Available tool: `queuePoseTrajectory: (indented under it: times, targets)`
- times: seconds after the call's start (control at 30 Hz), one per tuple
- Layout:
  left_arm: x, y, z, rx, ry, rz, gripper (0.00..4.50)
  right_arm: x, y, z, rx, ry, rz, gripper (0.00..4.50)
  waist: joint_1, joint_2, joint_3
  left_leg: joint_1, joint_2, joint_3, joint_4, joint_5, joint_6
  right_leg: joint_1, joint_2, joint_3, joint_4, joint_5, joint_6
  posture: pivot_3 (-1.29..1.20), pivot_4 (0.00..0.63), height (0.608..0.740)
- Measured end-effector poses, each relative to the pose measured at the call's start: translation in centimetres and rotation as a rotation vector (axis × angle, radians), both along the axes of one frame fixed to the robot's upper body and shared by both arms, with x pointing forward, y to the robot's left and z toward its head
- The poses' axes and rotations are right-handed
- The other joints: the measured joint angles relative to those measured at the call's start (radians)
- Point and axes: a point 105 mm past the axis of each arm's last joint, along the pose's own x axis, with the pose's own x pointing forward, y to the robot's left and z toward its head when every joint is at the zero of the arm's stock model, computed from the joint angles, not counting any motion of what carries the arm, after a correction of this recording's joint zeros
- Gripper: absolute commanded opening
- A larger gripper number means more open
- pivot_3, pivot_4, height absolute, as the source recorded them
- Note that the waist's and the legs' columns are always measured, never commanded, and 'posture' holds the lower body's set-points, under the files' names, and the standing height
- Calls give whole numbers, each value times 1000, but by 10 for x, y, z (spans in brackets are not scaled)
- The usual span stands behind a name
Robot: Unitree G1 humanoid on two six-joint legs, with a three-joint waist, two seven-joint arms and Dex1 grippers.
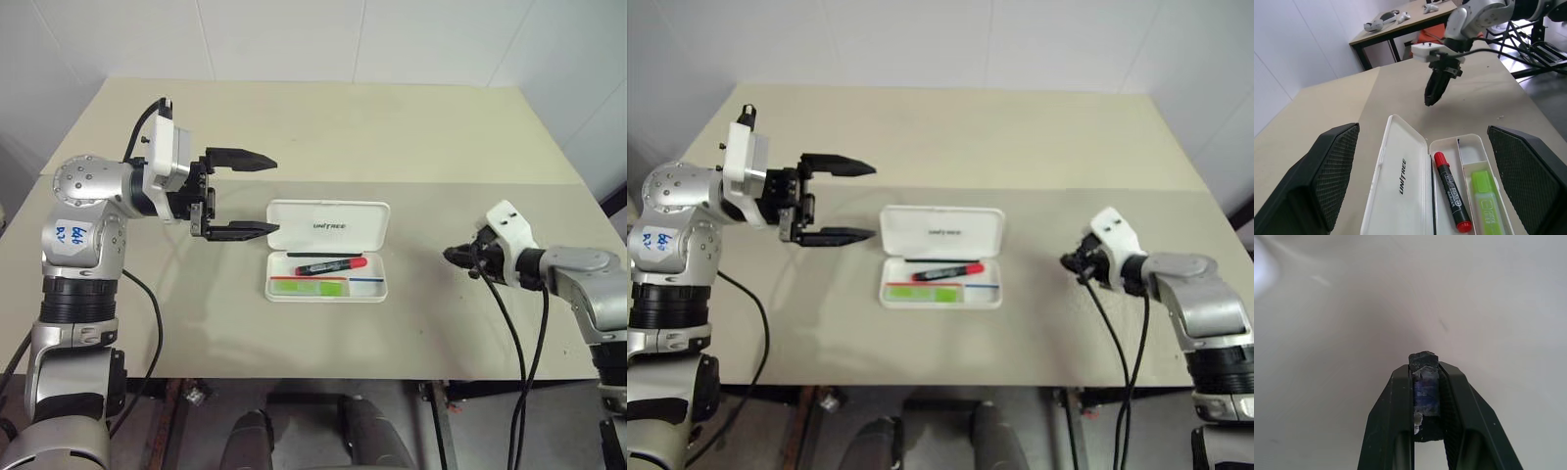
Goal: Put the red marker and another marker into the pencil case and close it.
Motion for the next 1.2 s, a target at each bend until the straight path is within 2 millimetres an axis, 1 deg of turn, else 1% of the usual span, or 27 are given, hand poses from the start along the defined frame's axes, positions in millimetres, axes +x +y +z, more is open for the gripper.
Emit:
queuePoseTrajectory:
  times: [0.1,0.17,0.23,0.3,0.4,0.5,0.63,0.8,0.9,1.03,1.1,1.13,1.17,1.2]
  targets:
    - [-1,3,-4,18,6,-1,4500,-6,32,18,-18,-37,193,358,0,0,0,0,0,0,0,0,0,0,0,0,0,0,0,0,150,740]
    - [-2,8,-12,30,32,8,4500,-14,50,27,-24,-53,305,358,4,0,0,0,0,0,-1,0,0,0,0,0,-1,0,0,0,150,740]
    - [-3,10,-17,35,52,12,4500,-21,62,26,-31,-42,381,358,7,0,0,-1,0,0,-1,0,0,0,0,-1,-2,0,0,0,150,740]
    - [-4,15,-25,48,81,23,4500,-31,80,21,-30,-21,486,358,8,0,0,-2,0,0,0,-1,0,0,0,-1,-2,0,0,0,150,740]
    - [-6,16,-35,54,116,25,4500,-39,94,16,-37,0,568,358,10,0,0,-2,0,0,0,-1,0,0,0,-1,-2,0,0,0,150,740]
    - [-10,14,-43,69,140,16,4500,-42,100,13,-63,5,619,358,9,0,0,-2,0,0,0,-1,0,0,0,-1,-2,0,0,0,150,740]
    - [-15,12,-49,79,157,8,4500,-44,108,2,-80,30,667,358,8,0,0,-1,0,0,0,-1,0,0,0,-1,-2,0,0,0,150,740]
    - [-18,8,-49,84,158,6,4500,-43,114,-6,-58,49,706,358,6,0,0,-1,0,0,0,-1,0,0,0,-1,-2,0,-1,0,150,740]
    - [-19,7,-50,80,165,10,4500,-39,117,-10,-48,49,703,358,6,0,0,-1,0,0,1,-1,0,0,0,-1,-1,0,-1,0,150,740]
    - [-20,7,-52,78,176,16,4500,-33,117,-8,-51,40,690,358,6,0,0,-1,0,0,1,-1,0,0,0,-1,-1,0,-1,0,150,740]
    - [-21,6,-51,80,169,14,4500,-31,116,-11,-52,46,685,358,7,0,0,-1,0,0,0,-1,0,0,0,-1,-1,0,-1,0,150,740]
    - [-20,6,-51,79,169,15,4500,-30,116,-12,-59,50,686,1077,7,0,0,-1,0,0,0,-1,0,0,0,-1,-1,0,-1,0,150,740]
    - [-20,6,-51,78,170,16,4500,-30,115,-13,-64,56,689,1306,7,0,0,-1,0,0,0,-1,0,0,0,-1,-1,0,-1,0,150,740]
    - [-20,6,-51,77,170,17,4500,-30,114,-14,-66,63,688,1633,7,0,0,-1,0,0,0,-1,0,0,0,-1,-2,0,-1,0,150,740]
